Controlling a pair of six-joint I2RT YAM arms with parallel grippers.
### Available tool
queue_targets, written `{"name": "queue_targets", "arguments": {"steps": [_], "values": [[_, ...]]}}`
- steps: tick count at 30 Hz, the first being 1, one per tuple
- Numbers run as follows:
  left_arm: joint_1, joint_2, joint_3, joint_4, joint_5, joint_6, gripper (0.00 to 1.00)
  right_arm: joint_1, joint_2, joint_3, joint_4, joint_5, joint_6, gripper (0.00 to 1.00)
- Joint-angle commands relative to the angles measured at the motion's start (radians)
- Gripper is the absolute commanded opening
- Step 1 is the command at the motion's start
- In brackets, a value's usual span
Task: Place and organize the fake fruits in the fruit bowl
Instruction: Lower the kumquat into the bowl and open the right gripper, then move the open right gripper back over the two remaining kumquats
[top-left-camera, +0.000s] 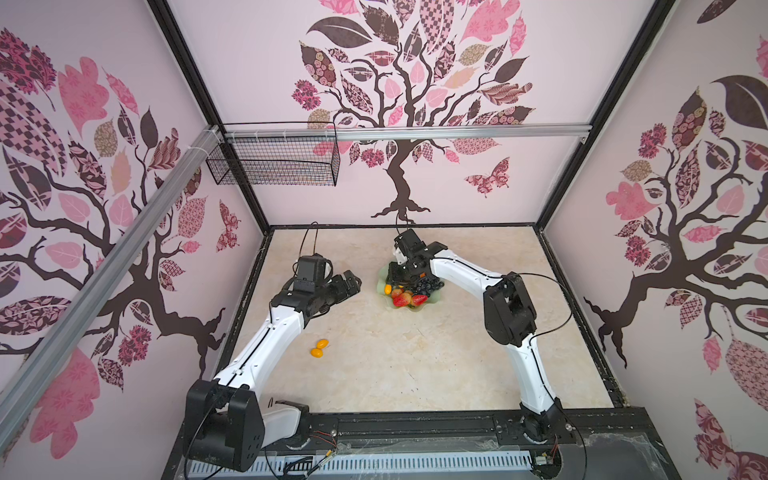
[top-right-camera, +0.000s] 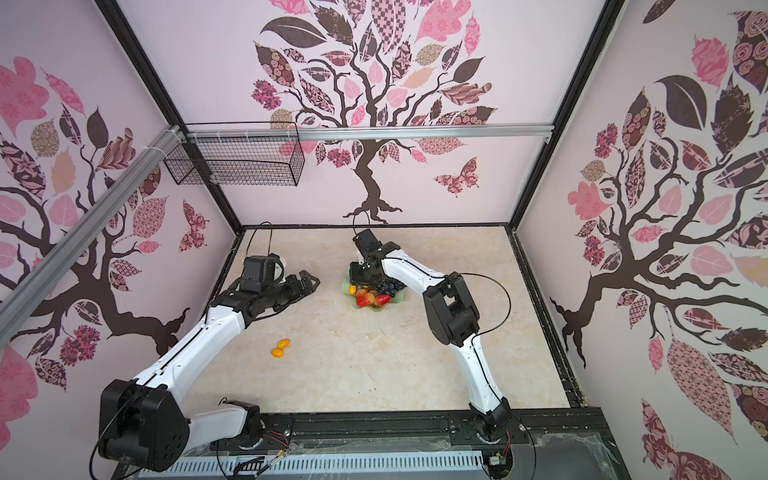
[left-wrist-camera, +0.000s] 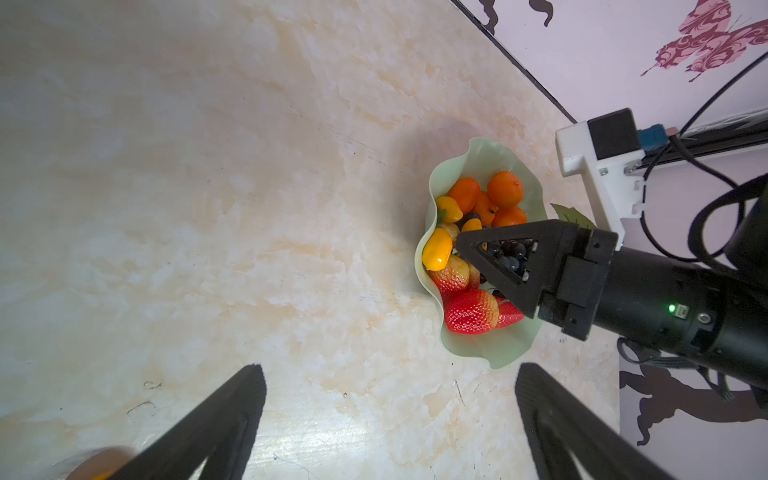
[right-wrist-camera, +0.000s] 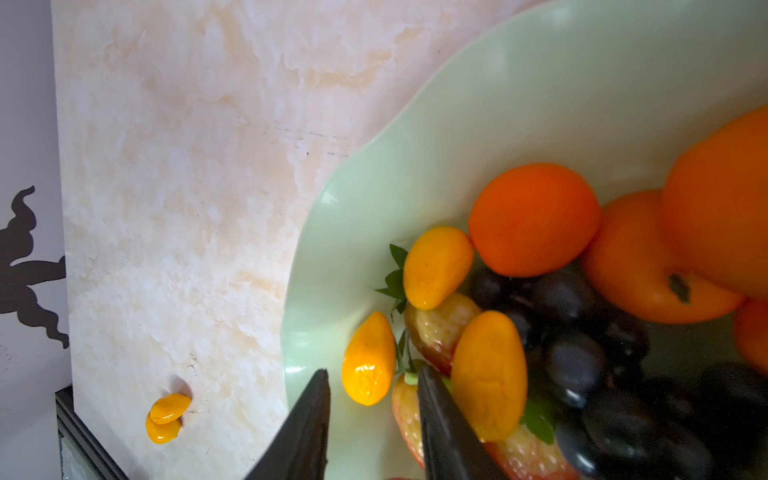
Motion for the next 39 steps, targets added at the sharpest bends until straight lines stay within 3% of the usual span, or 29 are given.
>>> {"name": "queue_targets", "arguments": {"steps": [1,8,13,18,20,25,28,32,39], "values": [[0.005,-0.043,0.024,-0.059,-0.020,0.035,0.98,0.006,-0.045,0.036,-0.028,0.025,-0.022,0.39],[0.004,-0.152,0.053,-0.238,-0.164,0.049,0.98,0.060,-0.139,0.018,-0.030,0.081,-0.029,0.39],[0.005,-0.271,0.037,-0.357,-0.300,0.043,0.98,0.146,-0.173,-0.020,0.000,0.118,-0.002,0.40],[0.025,-0.389,0.026,-0.452,-0.369,0.050,0.98,0.239,-0.151,-0.026,0.033,0.133,0.039,0.40],[0.070,-0.435,0.011,-0.471,-0.359,0.041,0.98,0.275,-0.124,-0.008,0.034,0.132,0.049,0.40],[0.279,-0.509,-0.027,-0.501,-0.190,0.022,0.98,0.348,-0.044,0.053,0.037,0.134,0.076,0.40],[0.360,-0.511,-0.031,-0.528,-0.164,0.022,0.98,0.387,0.009,0.099,0.037,0.131,0.089,0.40],[0.415,-0.503,-0.028,-0.532,-0.145,0.022,0.98,0.429,0.083,0.182,0.019,0.135,0.099,0.40],[0.429,-0.482,0.010,-0.544,-0.178,0.037,0.98,0.469,0.245,0.378,-0.031,0.124,0.078,0.42]]}}
